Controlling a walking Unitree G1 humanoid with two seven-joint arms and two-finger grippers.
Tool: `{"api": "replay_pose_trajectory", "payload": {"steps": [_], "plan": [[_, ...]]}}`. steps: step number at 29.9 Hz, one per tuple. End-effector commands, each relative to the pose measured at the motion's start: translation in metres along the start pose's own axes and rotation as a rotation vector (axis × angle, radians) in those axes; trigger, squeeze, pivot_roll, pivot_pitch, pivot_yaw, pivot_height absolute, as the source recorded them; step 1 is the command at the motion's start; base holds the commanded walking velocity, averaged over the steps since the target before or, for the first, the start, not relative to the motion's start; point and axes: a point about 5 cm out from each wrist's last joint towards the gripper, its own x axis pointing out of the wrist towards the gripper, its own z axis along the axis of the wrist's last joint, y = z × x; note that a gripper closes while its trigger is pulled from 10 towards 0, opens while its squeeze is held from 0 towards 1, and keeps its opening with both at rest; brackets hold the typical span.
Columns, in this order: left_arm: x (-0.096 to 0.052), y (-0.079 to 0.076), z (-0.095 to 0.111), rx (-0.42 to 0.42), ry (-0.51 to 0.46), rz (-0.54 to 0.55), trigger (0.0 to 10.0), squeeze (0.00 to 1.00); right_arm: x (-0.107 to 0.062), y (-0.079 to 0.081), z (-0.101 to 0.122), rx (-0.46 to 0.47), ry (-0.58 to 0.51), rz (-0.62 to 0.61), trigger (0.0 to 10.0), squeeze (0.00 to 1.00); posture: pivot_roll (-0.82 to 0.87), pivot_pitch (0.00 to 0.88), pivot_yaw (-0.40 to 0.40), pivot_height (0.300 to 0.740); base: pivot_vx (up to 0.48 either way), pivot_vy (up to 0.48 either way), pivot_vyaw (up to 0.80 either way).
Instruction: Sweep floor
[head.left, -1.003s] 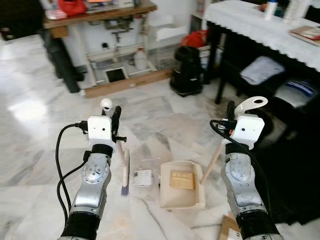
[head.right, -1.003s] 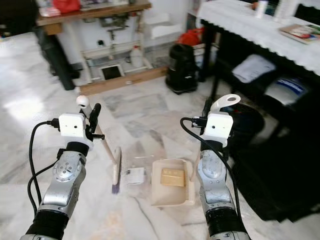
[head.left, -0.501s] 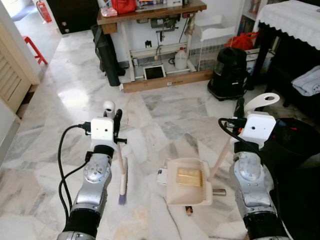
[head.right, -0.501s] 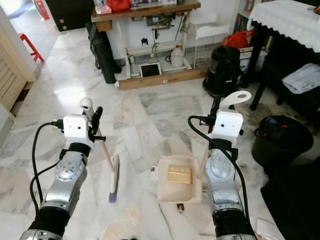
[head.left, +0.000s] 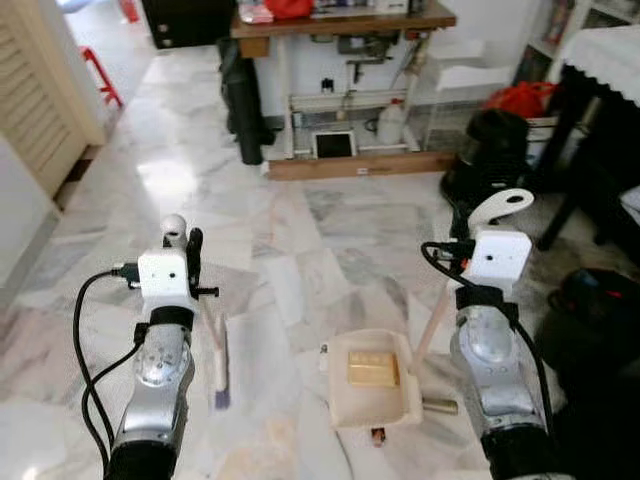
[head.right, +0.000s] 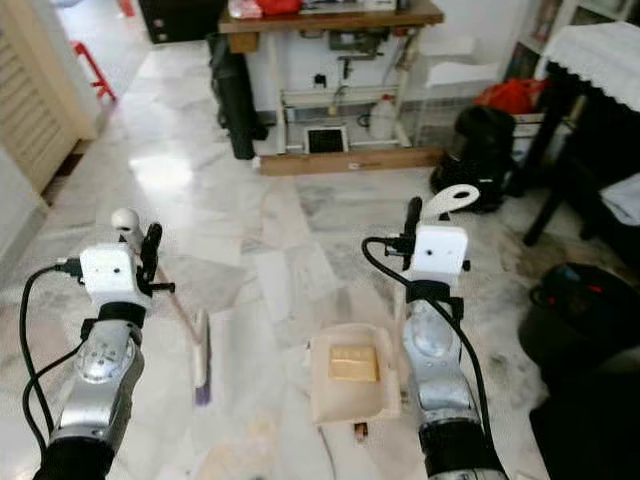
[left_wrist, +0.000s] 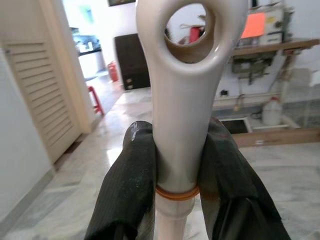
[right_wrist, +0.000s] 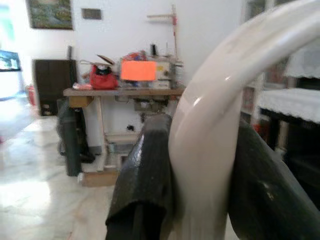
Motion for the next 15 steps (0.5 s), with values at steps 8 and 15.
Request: {"api": "replay_pose_trajectory", "payload": {"steps": [8, 15], "plan": [[0.015, -0.015, 0.014, -0.009, -0.064, -0.064, 10.0, 0.0, 0.004, -0.007, 0.01, -0.005, -0.053, -0.023, 10.0, 0.0, 0.0, 0.0, 0.062, 0.74, 0.0, 0.0, 0.8], [0.025, -0.014, 0.017, -0.016, -0.07, -0.066, 10.0, 0.0, 0.006, -0.012, 0.014, -0.012, -0.062, -0.043, 10.0, 0.0, -0.03, 0.0, 0.068, 0.74, 0.0, 0.0, 0.8]]}}
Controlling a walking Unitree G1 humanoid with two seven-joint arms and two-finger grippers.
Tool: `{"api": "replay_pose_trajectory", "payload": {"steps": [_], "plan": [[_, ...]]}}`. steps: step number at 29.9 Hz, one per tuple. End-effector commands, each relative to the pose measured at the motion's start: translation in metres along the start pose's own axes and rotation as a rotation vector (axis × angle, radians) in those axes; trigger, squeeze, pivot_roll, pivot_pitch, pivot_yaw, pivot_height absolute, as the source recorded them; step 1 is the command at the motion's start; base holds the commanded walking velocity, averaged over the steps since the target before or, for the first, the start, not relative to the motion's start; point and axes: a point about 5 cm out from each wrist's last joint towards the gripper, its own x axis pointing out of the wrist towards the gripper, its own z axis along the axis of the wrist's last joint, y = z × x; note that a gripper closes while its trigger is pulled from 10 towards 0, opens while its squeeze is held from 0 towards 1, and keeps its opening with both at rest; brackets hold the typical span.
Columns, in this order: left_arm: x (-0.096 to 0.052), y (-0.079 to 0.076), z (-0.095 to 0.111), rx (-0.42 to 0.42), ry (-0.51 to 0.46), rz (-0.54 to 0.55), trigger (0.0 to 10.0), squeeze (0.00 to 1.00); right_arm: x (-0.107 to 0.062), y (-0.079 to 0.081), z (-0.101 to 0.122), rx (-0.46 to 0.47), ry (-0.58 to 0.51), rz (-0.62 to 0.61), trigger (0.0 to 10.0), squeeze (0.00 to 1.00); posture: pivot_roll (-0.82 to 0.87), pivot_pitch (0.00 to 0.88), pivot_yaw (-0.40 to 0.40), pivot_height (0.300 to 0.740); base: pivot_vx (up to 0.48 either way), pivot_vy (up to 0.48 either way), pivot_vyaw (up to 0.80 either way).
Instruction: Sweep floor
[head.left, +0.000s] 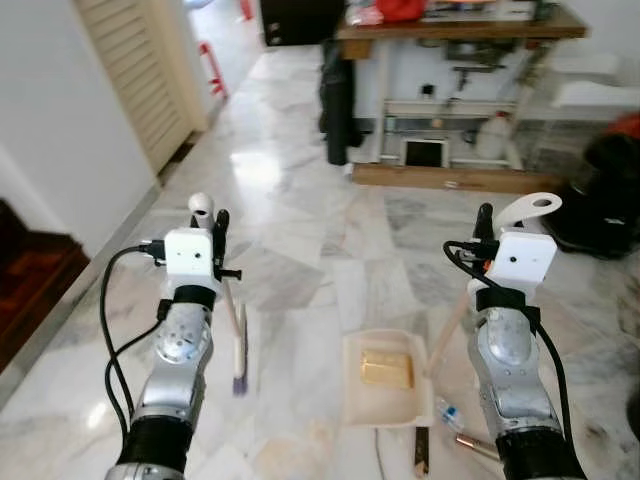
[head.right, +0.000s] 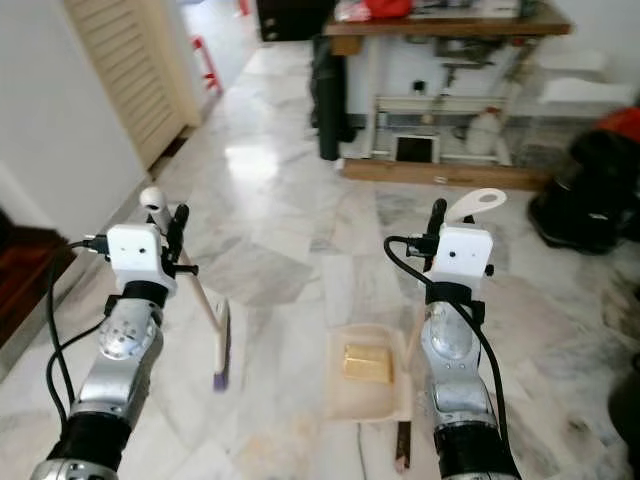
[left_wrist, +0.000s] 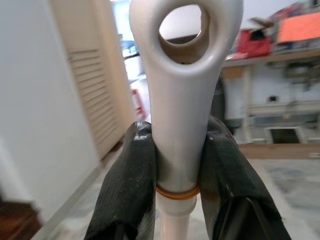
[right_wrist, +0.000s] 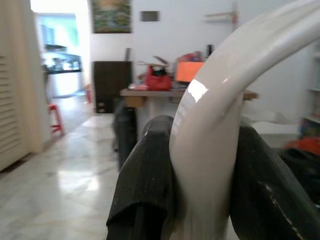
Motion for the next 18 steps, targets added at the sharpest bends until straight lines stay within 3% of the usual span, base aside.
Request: {"api": "replay_pose_trajectory", "payload": {"steps": [1, 9, 18], "plan": [[0.001, -0.002, 0.004, 0.002, -0.037, 0.002, 10.0, 0.0, 0.007, 0.002, 0.017, 0.035, -0.071, -0.012, 10.0, 0.0, -0.02, 0.0, 0.054, 0.74, 0.0, 0.0, 0.8], [-0.001, -0.005, 0.009, -0.017, -0.054, 0.03, 10.0, 0.0, 0.012, 0.009, 0.019, 0.054, -0.067, 0.026, 10.0, 0.0, 0.03, 0.0, 0.028, 0.74, 0.0, 0.0, 0.8], [-0.006, 0.0, 0.008, -0.001, -0.048, 0.033, 10.0, 0.0, 0.006, 0.021, 0.017, 0.082, -0.05, 0.045, 10.0, 0.0, 0.04, 0.007, 0.041, 0.74, 0.0, 0.0, 0.8]]}}
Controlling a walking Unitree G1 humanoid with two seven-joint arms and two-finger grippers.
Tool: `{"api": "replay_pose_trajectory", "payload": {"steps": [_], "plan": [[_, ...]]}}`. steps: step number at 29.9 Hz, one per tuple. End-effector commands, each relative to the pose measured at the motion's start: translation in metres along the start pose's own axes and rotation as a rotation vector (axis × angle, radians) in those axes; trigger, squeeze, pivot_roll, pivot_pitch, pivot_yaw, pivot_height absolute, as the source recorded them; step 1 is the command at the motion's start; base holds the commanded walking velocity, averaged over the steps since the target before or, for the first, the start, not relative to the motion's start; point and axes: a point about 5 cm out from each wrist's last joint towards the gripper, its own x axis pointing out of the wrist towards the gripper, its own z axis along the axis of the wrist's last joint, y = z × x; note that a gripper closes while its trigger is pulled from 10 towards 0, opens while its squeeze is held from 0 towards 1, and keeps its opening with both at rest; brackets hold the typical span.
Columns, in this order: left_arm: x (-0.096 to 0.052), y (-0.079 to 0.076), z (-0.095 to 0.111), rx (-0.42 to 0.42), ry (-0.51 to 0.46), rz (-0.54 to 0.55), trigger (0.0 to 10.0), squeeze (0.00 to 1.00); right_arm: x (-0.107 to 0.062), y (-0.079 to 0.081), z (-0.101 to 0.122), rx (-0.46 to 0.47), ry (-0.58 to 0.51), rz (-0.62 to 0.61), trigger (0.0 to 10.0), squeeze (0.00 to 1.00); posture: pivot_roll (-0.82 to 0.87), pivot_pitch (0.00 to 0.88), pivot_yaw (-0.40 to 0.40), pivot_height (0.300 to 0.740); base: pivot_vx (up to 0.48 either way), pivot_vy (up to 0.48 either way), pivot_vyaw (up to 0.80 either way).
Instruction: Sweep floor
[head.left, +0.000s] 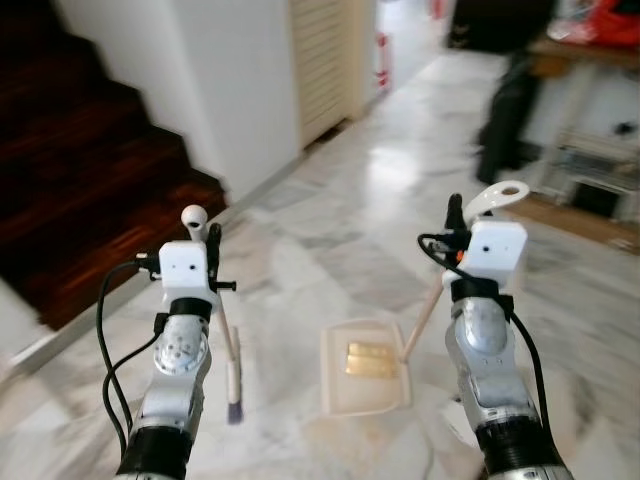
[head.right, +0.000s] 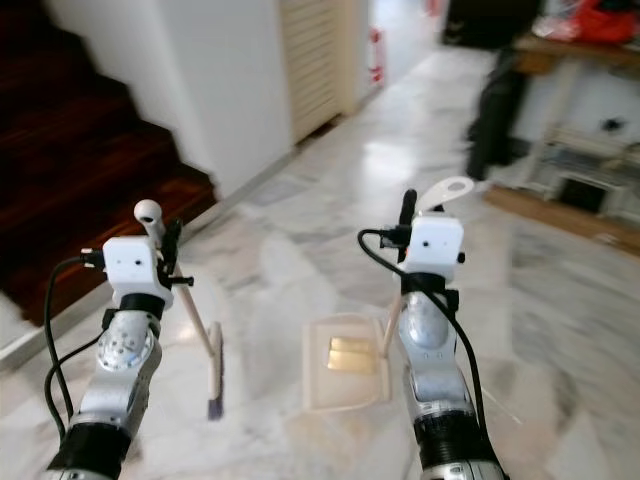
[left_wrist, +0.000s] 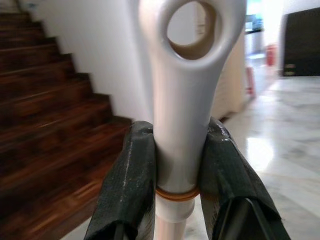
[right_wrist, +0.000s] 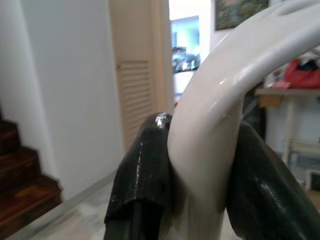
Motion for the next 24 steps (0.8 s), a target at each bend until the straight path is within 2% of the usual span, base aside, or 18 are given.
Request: {"api": "replay_pose_trajectory", "payload": {"steps": [1, 5, 16, 21, 24], "plan": [[0.004, 0.004, 0.016, -0.002, -0.066, 0.016, 10.0, 0.0, 0.005, 0.004, 0.014, 0.003, -0.059, 0.011, 10.0, 0.0, 0.03, 0.013, 0.042, 0.74, 0.0, 0.0, 0.61], [0.001, 0.003, 0.014, -0.002, -0.058, 0.01, 10.0, 0.0, 0.004, 0.003, 0.013, 0.003, -0.05, 0.014, 10.0, 0.0, 0.04, 0.026, 0.044, 0.74, 0.0, 0.0, 0.55], [-0.009, 0.004, 0.013, 0.001, -0.042, 0.0, 10.0, 0.0, -0.003, 0.008, 0.009, 0.033, -0.021, 0.022, 10.0, 0.0, 0.05, 0.049, 0.05, 0.74, 0.0, 0.0, 0.0], [-0.013, 0.004, 0.013, 0.002, -0.028, -0.005, 10.0, 0.0, -0.005, 0.008, 0.003, 0.153, 0.038, -0.014, 10.0, 0.0, 0.06, 0.051, 0.055, 0.74, 0.0, 0.0, 0.0], [-0.015, 0.005, 0.013, 0.005, -0.022, -0.008, 10.0, 0.0, -0.007, 0.007, -0.005, 0.347, 0.122, -0.086, 10.0, 0.0, 0.07, 0.054, 0.057, 0.74, 0.0, 0.0, 0.0]]}}
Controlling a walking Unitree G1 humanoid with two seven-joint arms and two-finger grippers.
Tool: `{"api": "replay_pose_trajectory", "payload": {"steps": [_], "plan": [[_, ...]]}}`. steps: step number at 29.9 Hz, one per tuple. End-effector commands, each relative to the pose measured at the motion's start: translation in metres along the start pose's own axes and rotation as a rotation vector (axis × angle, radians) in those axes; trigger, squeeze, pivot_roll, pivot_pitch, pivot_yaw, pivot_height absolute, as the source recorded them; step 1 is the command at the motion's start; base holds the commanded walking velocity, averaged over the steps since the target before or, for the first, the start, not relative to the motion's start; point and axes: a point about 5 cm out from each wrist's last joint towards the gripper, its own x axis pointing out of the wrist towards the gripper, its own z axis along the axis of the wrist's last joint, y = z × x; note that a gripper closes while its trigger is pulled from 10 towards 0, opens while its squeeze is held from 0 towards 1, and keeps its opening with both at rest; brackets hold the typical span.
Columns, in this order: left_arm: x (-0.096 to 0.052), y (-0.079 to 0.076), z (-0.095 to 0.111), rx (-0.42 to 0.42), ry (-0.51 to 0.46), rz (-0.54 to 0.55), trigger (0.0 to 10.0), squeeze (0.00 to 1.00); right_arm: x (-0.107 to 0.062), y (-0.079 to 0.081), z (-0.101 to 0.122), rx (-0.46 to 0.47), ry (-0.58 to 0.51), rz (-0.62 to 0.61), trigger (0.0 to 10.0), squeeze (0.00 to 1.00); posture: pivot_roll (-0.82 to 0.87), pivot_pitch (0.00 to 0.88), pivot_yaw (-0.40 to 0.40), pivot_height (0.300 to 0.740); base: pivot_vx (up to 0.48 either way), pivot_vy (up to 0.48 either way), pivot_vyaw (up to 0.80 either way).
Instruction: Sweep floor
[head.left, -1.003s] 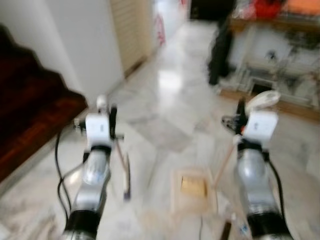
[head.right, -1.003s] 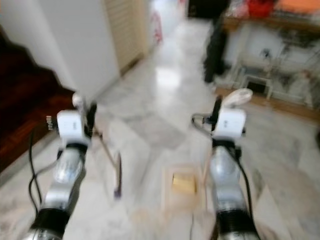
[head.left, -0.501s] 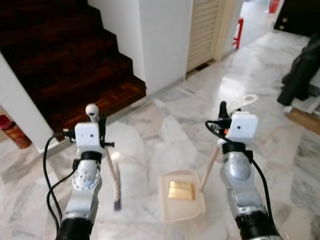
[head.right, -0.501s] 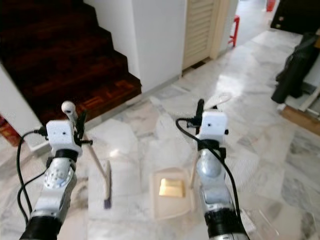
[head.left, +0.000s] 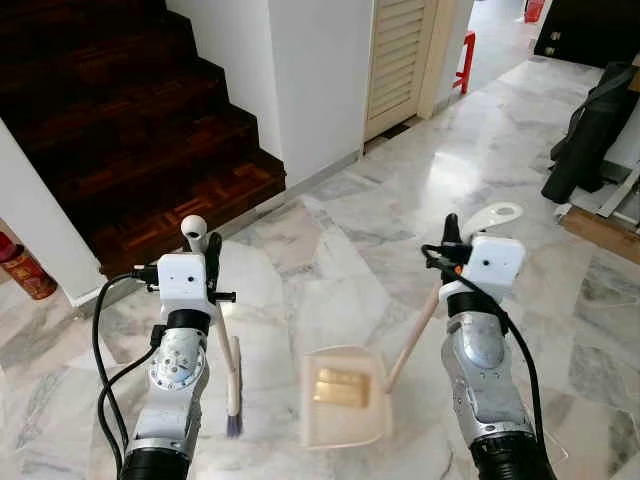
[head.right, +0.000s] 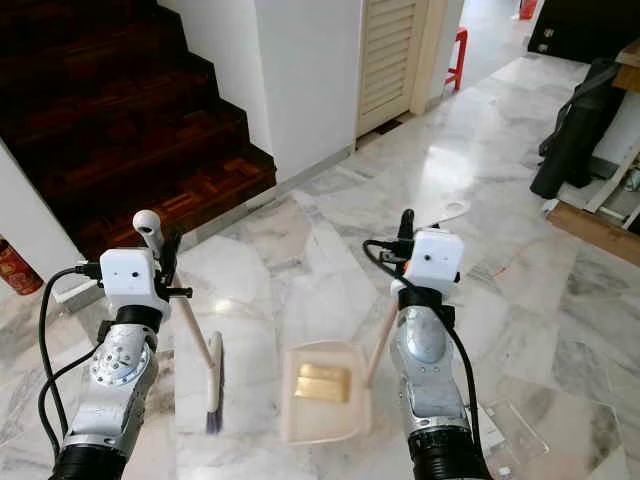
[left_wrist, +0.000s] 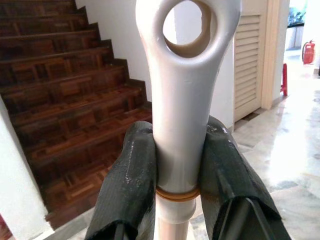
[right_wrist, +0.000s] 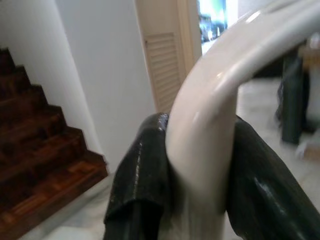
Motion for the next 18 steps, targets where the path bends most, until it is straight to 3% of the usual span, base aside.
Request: {"api": "replay_pose_trajectory", "payload": {"steps": [1, 4, 10, 18], "plan": [[0.0015, 0.0013, 0.0113, 0.01, -0.045, -0.014, 10.0, 0.0, 0.0023, 0.0031, 0.0066, 0.169, 0.002, -0.03, 10.0, 0.0, 0.07, 0.055, 0.058, 0.74, 0.0, 0.0, 0.0], [0.0012, 0.0023, 0.0115, 0.011, -0.043, -0.011, 10.0, 0.0, 0.0012, 0.0059, 0.007, 0.123, -0.009, -0.007, 10.0, 0.0, 0.07, 0.06, 0.059, 0.74, 0.0, 0.0, 0.0], [0.0007, 0.003, 0.0124, 0.015, -0.036, -0.008, 10.0, 0.0, 0.0009, 0.0058, 0.0082, 0.114, -0.01, 0.0, 10.0, 0.0, 0.07, 0.066, 0.06, 0.74, 0.0, 0.0, 0.0], [-0.0005, 0.0024, 0.0126, 0.017, -0.031, -0.006, 10.0, 0.0, 0.0008, 0.005, 0.0141, -0.001, -0.057, 0.036, 10.0, 0.0, 0.07, 0.073, 0.052, 0.74, 0.0, 0.0, 0.0]]}}
